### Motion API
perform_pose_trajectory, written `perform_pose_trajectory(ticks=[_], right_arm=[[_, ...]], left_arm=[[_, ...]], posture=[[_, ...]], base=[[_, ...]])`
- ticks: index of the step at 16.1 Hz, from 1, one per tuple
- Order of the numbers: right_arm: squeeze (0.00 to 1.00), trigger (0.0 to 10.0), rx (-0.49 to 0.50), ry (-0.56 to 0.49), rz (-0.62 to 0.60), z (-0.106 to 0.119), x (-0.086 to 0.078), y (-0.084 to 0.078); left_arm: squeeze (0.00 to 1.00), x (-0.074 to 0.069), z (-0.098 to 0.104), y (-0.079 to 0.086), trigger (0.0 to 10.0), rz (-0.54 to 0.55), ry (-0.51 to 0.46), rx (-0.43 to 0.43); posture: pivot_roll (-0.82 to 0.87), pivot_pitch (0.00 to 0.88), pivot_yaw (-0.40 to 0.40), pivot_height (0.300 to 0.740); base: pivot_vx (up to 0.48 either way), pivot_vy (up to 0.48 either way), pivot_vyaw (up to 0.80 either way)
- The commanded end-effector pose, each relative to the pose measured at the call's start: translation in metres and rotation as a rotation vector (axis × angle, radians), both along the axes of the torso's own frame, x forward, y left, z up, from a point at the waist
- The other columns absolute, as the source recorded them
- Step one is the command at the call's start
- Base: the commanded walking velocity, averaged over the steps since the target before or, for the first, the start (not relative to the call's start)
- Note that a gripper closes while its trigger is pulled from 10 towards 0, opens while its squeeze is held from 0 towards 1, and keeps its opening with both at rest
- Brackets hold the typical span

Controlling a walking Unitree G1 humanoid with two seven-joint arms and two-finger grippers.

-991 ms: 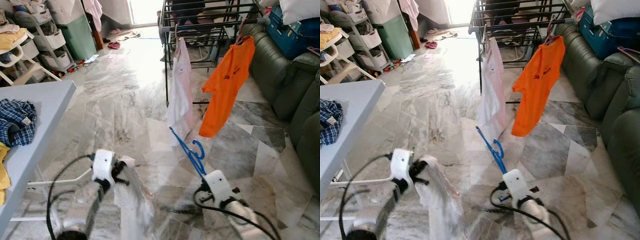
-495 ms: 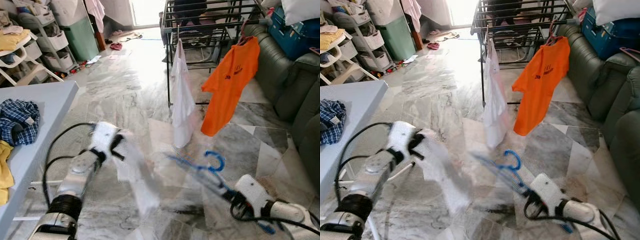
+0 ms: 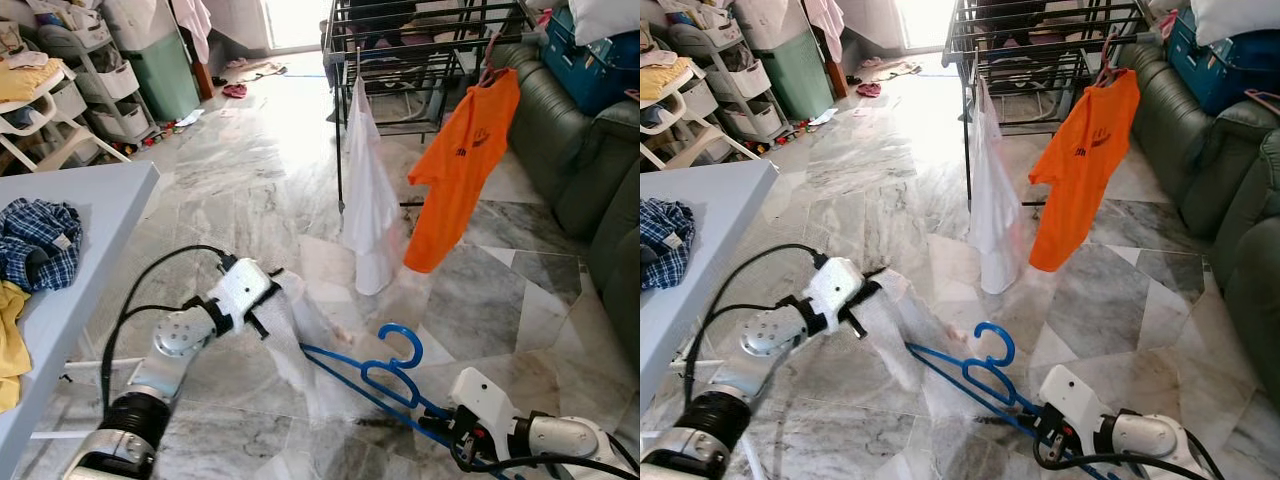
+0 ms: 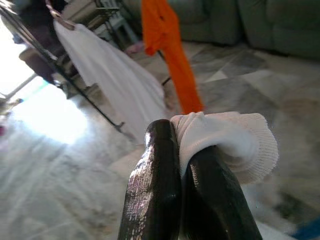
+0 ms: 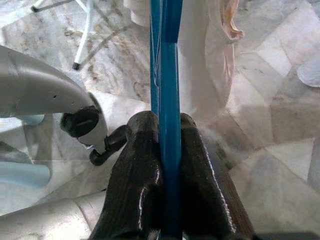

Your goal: Hang hanger

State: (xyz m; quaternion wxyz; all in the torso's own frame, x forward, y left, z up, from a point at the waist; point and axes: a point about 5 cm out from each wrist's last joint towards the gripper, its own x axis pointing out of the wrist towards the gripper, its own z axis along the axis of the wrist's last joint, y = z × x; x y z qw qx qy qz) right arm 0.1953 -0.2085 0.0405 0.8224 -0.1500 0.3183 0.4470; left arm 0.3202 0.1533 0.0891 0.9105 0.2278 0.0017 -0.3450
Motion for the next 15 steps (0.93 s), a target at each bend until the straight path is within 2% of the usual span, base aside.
perform_pose_trajectory(ticks=[1,3,5,7,8,9,11,15], right_arm=[[0.0,10.0,0.025,0.012,0.055,0.006,-0.003,0.004],[0.0,10.0,0.026,0.072,0.148,0.007,-0.02,-0.002],[0.0,10.0,-0.065,0.091,0.145,0.004,-0.022,-0.02],[0.0,10.0,-0.196,0.017,0.052,0.001,-0.007,-0.04],[0.0,10.0,-0.252,-0.059,-0.012,0.002,0.004,-0.047],[0.0,10.0,-0.274,-0.116,-0.08,0.005,0.015,-0.052],[0.0,10.0,-0.251,-0.12,-0.075,0.007,0.016,-0.05],[0.0,10.0,-0.198,-0.125,-0.041,0.0,0.018,-0.035]], left_arm=[[0.0,0.007,0.01,0.012,10.0,0.05,-0.06,0.038],[0.0,0.011,0.013,0.018,10.0,0.072,-0.095,0.084],[0.0,0.008,0.01,0.017,10.0,0.049,-0.095,0.112],[0.0,0.006,0.006,0.017,10.0,0.035,-0.094,0.138],[0.0,0.005,0.004,0.017,10.0,0.032,-0.094,0.146],[0.0,0.004,0.003,0.017,10.0,0.029,-0.094,0.152],[0.0,0.003,0.001,0.018,10.0,0.017,-0.095,0.179],[0.0,0.003,0.001,0.016,10.0,0.004,-0.1,0.175]], posture=[[-0.17,0.029,0.141,0.74],[-0.17,0.029,0.141,0.74],[-0.17,0.034,0.142,0.74],[-0.18,0.037,0.145,0.74],[-0.18,0.038,0.147,0.74],[-0.17,0.039,0.149,0.74],[-0.17,0.038,0.151,0.74],[-0.16,0.035,0.154,0.74]], base=[[0.0,0.0,0.0],[0.0,0.0,0.0],[0.0,0.0,0.0],[0.0,0.0,0.0],[0.0,0.0,0.0],[0.0,0.0,0.0],[0.0,0.0,0.0],[0.0,0.0,0.0]])
